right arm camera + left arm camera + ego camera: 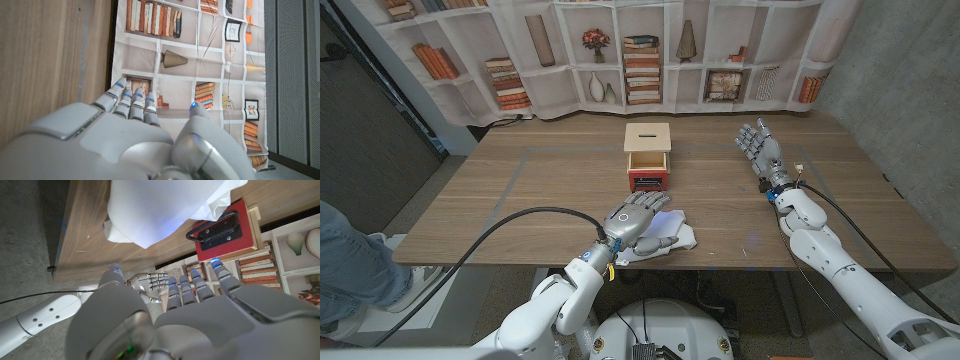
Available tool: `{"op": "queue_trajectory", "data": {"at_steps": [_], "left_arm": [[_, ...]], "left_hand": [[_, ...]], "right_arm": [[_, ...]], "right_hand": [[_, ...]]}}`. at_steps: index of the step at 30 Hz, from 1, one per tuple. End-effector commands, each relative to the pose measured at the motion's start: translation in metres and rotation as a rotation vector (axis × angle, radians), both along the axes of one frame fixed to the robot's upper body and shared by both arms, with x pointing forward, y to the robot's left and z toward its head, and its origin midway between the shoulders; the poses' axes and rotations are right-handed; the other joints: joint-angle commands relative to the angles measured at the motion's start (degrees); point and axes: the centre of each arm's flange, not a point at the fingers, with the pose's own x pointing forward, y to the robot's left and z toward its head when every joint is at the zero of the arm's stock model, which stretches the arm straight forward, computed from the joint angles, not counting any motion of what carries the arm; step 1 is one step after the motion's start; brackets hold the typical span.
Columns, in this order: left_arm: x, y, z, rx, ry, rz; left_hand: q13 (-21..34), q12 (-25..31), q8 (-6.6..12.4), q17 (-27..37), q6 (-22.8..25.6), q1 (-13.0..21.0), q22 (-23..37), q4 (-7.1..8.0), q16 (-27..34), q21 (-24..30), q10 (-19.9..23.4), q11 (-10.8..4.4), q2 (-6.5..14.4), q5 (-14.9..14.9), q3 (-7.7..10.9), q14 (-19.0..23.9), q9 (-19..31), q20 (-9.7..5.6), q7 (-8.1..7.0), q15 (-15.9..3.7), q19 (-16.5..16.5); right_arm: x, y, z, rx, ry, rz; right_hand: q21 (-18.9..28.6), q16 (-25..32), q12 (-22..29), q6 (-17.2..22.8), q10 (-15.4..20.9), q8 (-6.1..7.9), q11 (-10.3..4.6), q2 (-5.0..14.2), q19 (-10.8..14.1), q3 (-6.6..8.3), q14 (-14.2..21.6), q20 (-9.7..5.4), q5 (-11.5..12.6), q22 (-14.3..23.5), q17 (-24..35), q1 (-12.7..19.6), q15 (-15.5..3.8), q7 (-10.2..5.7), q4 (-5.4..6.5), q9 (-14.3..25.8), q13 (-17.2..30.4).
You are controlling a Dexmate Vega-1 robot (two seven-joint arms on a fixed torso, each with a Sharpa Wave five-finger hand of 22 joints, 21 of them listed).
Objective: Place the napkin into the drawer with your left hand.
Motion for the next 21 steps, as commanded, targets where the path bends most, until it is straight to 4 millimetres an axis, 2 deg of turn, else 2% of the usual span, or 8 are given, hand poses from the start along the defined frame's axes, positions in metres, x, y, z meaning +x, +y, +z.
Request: {"op": "queue_trajectory", "data": {"at_steps": [1, 21], "left_arm": [[0.0053, -0.0025, -0.0002, 0.025, 0.001, 0.018], [0.0147, -0.0121, -0.0005, 0.072, 0.051, 0.044]], "left_hand": [[0.21, 0.19, 0.25, 0.24, 0.13, 0.75, 0.25, -0.43, -0.2, -0.35, -0.19, -0.1, -0.14, 0.37, 0.01, -0.46, 0.16, 0.39, -0.04, -0.72, -0.24], [0.22, 0.47, 0.48, 0.23, 0.6, 1.24, 0.25, -0.68, -0.05, -0.42, 0.24, -0.43, -0.25, 0.47, -0.14, -0.3, 0.17, 0.44, -0.48, -1.02, -0.19]], "right_arm": [[-0.0025, -0.0026, 0.0005, 0.004, -0.001, -0.008], [-0.0014, -0.0065, 0.0015, 0.019, -0.006, -0.014]], "right_hand": [[-0.25, 0.02, -0.14, 0.5, 0.72, 0.1, 0.07, 0.68, -0.08, -0.02, 0.83, -0.67, 0.21, 0.16, 0.21, 0.22, 0.11, 0.05, -0.21, 0.2, 0.16], [-0.28, -0.12, -0.21, 0.58, 0.68, 0.09, 0.08, 0.76, -0.14, -0.09, 0.65, -0.7, 0.19, 0.16, 0.22, 0.16, 0.06, 0.07, -0.28, 0.21, 0.17]]}}
